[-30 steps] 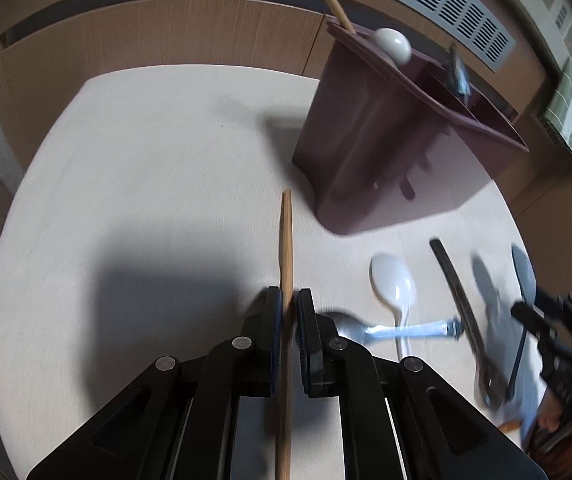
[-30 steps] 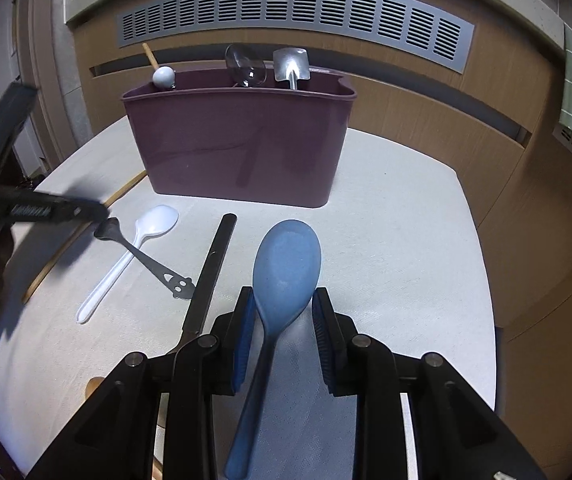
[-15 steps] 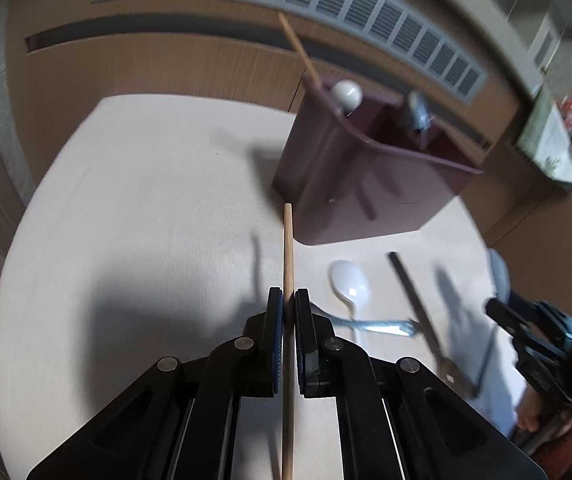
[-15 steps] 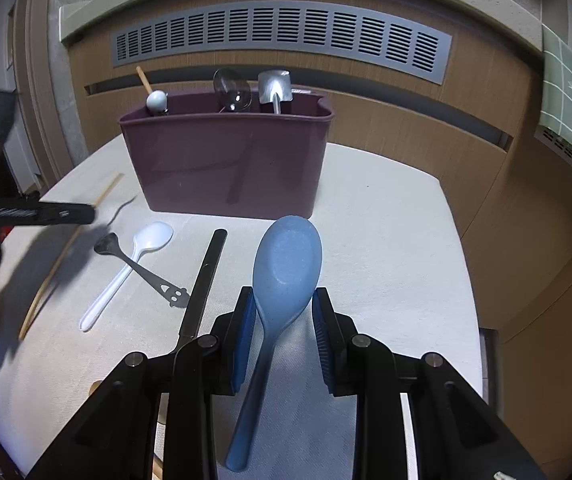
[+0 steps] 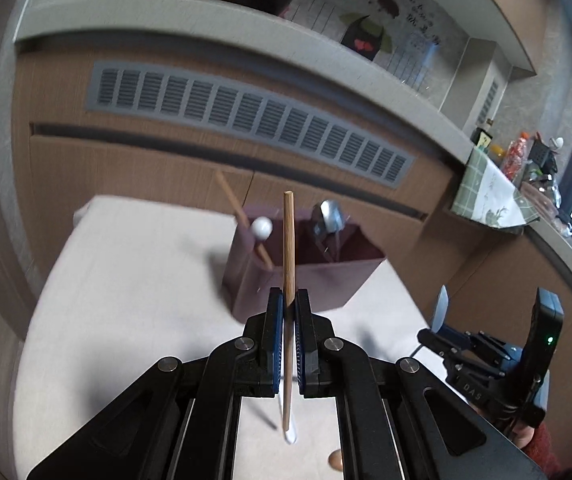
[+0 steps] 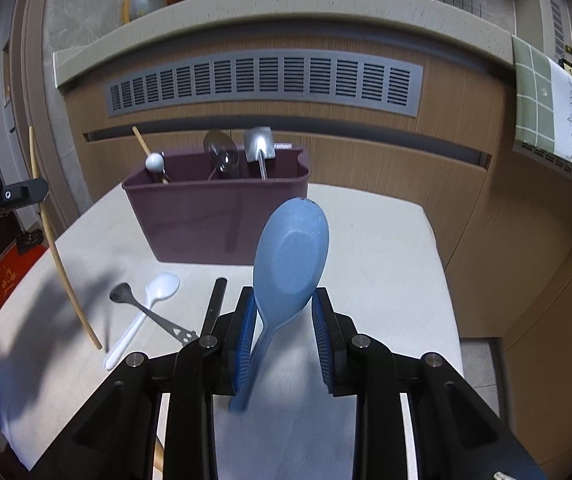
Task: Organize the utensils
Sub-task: 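Lift the chopstick and blue spoon over the maroon caddy and release both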
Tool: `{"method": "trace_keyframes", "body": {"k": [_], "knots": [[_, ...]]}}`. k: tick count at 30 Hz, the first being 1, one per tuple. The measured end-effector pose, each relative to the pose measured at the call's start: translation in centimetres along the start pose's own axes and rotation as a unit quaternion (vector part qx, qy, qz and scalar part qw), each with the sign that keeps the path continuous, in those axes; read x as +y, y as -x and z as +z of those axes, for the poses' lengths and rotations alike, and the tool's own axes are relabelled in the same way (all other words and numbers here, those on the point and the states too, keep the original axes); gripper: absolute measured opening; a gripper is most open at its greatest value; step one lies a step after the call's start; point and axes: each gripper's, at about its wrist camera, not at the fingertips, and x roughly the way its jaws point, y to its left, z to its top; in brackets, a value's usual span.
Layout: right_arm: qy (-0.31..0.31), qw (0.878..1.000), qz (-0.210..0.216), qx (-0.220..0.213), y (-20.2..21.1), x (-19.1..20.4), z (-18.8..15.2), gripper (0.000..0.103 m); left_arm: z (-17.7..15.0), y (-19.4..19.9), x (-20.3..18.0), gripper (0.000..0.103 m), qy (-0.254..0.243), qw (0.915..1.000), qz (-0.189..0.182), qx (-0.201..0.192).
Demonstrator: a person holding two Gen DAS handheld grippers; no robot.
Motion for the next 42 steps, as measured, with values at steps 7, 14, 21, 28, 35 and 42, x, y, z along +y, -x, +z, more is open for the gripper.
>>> {"method": "trace_keyframes", "body": {"k": [7,14,21,28,35,42], "knots": [[0.008,0.996,-0.006,-0.083,4.0,-0.8,7.1,0.023,7.4,5.0,-4.6,0.005,-0.064,0.9899,-0.012,-0.126],[0.022,0.98,-0.004,-0.197,9.0,-0.7,16.8,0.023,12.6,6.8,-7.1,0.005,-0.075,0.9695,-0.005,-0.233],[0.032,0.983,-0.004,-0.181,5.0,0.5,17.1,0.023,12.4,0.8,-4.6,0.005,-0.041,0.9806,-0.001,-0.192],[0.041,0.991,-0.002,-0.125,-2.1,0.7,16.6,0.023,11.8,-4.7,-2.9,0.005,-0.025,0.9888,-0.002,-0.148],[0.028,0.998,0.014,-0.052,-7.8,0.4,15.3,0.023,10.0,-9.0,-1.0,0.006,-0.003,0.9954,-0.005,-0.095],[0.02,0.999,0.038,0.023,-11.0,0.4,13.3,0.025,7.4,-12.1,0.5,0.022,0.019,0.9986,-0.036,-0.032]]}}
